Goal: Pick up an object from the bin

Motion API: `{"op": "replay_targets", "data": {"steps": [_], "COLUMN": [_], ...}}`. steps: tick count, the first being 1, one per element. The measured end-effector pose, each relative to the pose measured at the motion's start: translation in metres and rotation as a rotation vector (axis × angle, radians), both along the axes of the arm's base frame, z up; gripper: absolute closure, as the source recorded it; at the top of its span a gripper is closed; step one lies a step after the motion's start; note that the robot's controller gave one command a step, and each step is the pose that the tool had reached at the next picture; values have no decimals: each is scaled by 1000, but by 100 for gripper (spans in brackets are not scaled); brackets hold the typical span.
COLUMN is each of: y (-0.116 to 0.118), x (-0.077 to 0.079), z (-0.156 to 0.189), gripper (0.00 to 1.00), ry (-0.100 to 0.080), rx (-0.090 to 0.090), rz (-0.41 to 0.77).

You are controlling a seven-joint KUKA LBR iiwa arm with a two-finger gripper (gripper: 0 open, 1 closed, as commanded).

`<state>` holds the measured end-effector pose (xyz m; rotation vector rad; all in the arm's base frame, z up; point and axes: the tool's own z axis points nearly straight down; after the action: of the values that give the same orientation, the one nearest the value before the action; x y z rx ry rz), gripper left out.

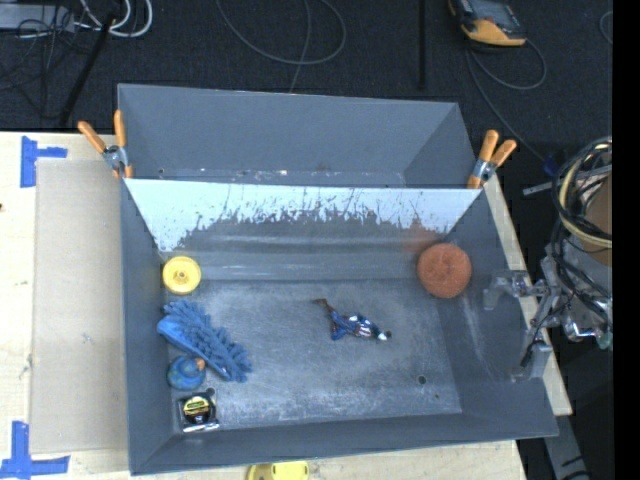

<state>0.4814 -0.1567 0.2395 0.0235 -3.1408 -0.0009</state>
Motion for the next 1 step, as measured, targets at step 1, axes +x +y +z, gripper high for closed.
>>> {"op": "replay_targets", "data": {"steps": [1], "y": [0], "x": [0], "z": [0], "gripper": [0], "ry": [0], "rx": [0], "rz": [0]}}
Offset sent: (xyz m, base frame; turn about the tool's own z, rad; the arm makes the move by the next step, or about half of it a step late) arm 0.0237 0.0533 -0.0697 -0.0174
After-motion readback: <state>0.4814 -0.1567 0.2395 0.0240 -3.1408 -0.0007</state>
